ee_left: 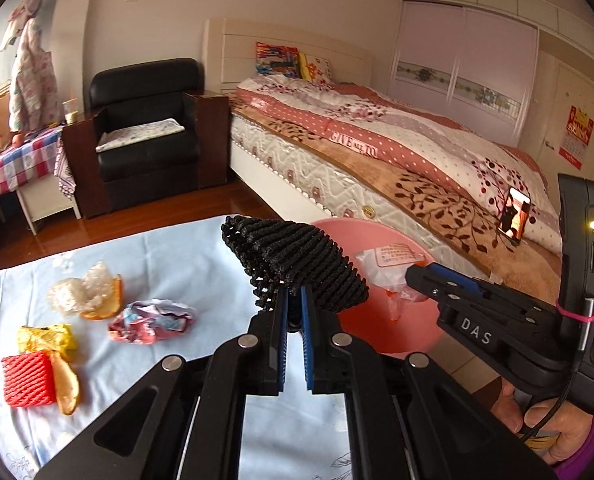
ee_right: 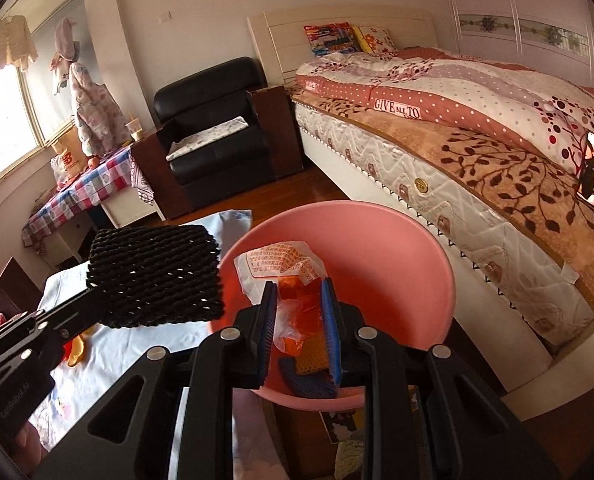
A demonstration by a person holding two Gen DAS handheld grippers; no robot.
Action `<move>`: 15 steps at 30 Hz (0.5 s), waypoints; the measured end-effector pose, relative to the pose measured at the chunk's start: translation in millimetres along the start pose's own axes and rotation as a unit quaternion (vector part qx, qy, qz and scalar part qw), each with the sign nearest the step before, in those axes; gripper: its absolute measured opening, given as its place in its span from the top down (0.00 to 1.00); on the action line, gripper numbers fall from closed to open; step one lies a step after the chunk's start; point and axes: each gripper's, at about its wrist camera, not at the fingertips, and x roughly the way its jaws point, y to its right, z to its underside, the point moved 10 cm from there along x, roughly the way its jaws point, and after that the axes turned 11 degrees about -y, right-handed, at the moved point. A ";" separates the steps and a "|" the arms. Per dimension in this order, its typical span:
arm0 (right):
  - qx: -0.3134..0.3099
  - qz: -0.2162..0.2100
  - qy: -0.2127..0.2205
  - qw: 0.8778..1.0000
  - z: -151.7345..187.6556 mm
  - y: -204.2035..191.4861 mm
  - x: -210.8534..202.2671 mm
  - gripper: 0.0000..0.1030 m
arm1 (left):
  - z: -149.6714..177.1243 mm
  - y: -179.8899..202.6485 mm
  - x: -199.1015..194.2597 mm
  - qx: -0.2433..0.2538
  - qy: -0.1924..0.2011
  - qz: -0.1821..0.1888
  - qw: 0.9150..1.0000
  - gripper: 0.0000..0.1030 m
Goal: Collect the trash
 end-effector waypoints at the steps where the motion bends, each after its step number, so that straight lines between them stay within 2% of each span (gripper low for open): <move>1: 0.001 0.003 -0.001 1.000 0.7 3.1 1.0 0.78 | -0.6 4.7 3.9 0.004 -0.003 0.000 1.000 0.95; 6: 0.014 0.018 -0.013 1.000 5.2 20.9 10.9 0.78 | 1.0 24.2 26.5 0.022 -0.021 0.005 1.000 0.94; 15: 0.023 0.040 -0.030 0.998 11.8 39.1 24.8 0.78 | 8.7 36.6 55.6 0.035 -0.046 -0.012 0.998 0.94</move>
